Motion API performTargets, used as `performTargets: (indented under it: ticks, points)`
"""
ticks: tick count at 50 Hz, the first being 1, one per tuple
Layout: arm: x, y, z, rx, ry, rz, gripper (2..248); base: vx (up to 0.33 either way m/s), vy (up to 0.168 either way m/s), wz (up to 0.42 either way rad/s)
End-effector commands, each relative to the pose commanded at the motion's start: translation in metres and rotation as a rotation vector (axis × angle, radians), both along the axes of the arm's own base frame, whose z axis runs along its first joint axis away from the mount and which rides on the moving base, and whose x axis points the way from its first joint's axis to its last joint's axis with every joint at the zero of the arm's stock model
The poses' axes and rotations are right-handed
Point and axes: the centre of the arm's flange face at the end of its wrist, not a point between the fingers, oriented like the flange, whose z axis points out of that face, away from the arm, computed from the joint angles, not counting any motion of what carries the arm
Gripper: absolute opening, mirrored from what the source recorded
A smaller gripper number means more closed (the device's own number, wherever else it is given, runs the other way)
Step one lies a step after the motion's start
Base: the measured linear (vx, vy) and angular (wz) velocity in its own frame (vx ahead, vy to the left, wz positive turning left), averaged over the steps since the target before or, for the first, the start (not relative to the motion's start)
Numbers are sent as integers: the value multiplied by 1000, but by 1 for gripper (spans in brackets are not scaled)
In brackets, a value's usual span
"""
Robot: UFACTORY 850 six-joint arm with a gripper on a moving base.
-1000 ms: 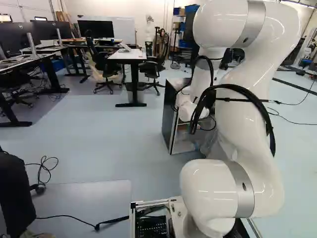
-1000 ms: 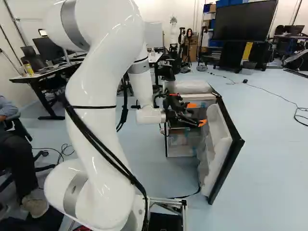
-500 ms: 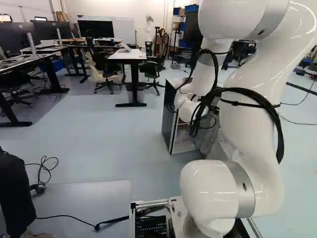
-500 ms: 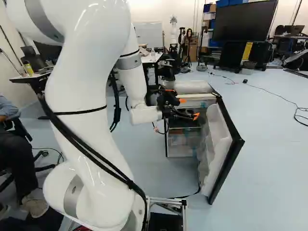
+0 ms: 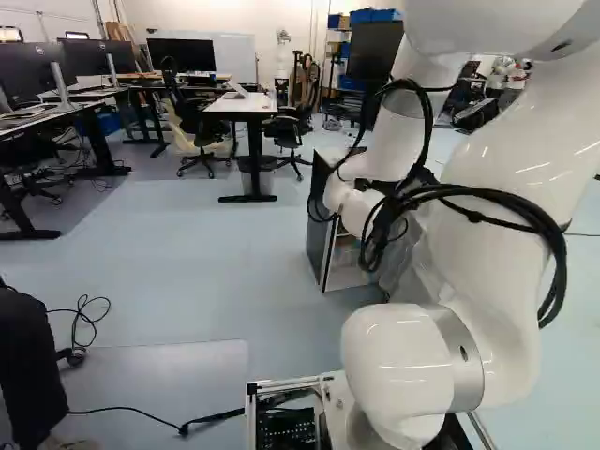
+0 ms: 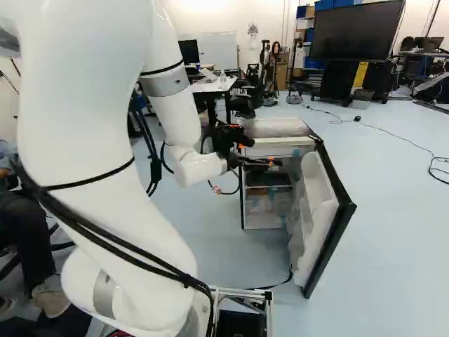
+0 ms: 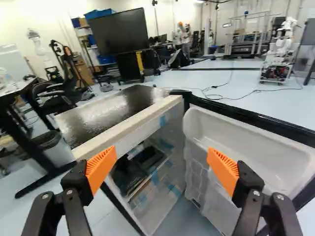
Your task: Open the fridge door
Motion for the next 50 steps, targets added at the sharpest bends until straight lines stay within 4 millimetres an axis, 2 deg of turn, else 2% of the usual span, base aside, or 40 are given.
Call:
performTargets:
  ticks: [24, 50]
  points:
    - [-36, 35, 10, -16, 58, 281, 247, 0, 0, 0]
    - [-69, 60, 10, -52, 112, 491, 247, 0, 0, 0]
